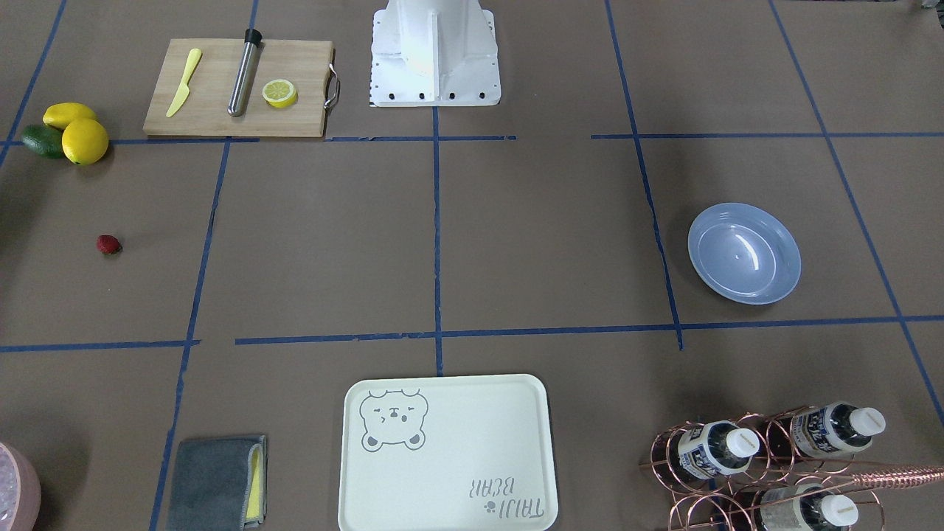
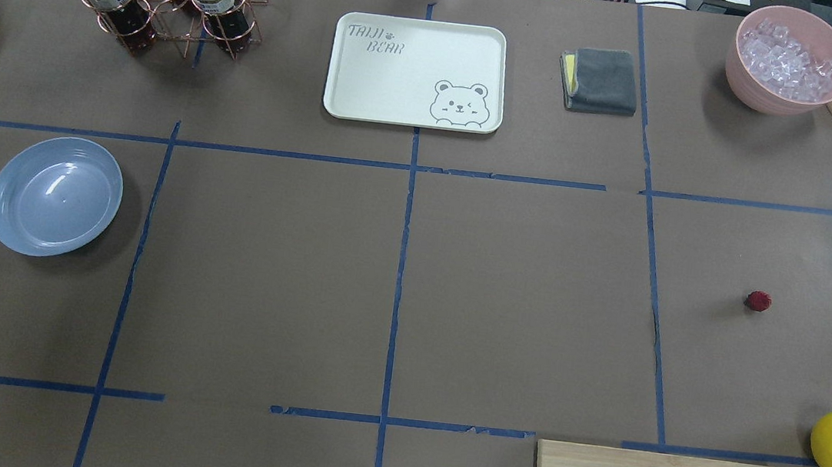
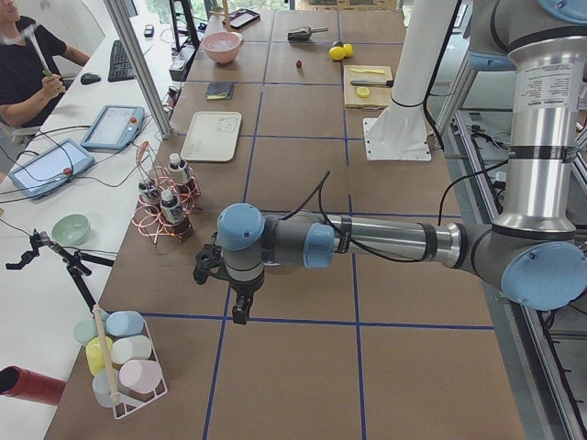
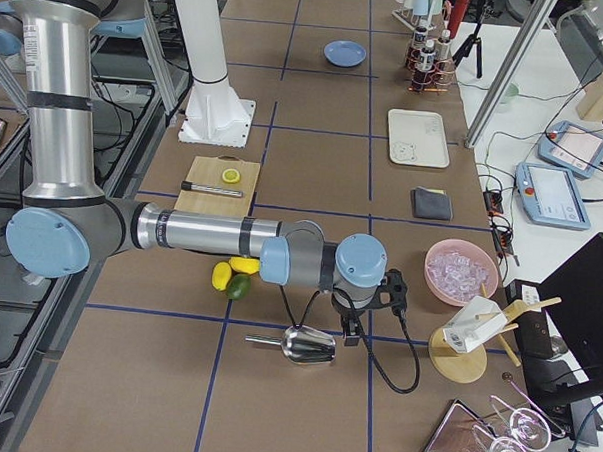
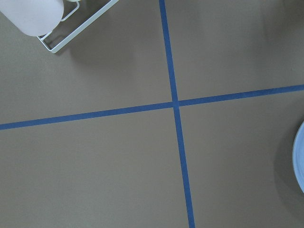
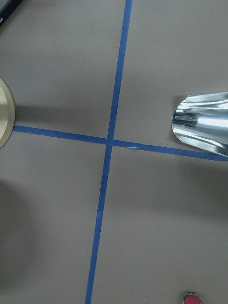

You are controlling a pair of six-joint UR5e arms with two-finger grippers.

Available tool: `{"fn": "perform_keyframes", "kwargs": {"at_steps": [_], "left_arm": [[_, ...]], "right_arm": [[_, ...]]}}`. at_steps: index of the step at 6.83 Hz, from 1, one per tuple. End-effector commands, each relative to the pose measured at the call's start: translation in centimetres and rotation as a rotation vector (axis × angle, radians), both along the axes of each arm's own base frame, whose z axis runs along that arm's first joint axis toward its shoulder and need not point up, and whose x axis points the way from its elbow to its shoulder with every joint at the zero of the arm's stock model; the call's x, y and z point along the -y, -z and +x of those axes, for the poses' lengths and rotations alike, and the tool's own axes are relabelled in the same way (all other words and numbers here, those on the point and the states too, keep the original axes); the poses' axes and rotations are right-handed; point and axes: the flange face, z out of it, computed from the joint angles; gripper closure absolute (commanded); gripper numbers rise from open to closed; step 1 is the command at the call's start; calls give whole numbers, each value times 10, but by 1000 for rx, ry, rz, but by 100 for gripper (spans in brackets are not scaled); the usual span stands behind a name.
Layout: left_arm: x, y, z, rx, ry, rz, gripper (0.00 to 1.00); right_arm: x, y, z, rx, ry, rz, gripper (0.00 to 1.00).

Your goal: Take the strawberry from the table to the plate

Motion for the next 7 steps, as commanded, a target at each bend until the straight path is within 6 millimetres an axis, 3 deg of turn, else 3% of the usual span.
{"fn": "perform_keyframes", "kwargs": {"at_steps": [1, 3, 4, 6, 7], "left_arm": [[0, 1, 0, 0, 1, 0, 0], [-1, 25, 1, -10, 57, -6, 0], [-2, 29, 15, -50, 67, -12, 0], [2, 44, 77, -94, 74, -21, 0], [-18, 39, 128, -137, 77, -30, 0]], "right_arm": [[0, 0, 0, 0, -1, -2, 0], [0, 0, 0, 2, -3, -3, 0], [0, 3, 0, 3, -4, 0, 0], [1, 5, 0, 6, -21, -13, 0], [1, 5, 0, 6, -20, -13, 0]]}}
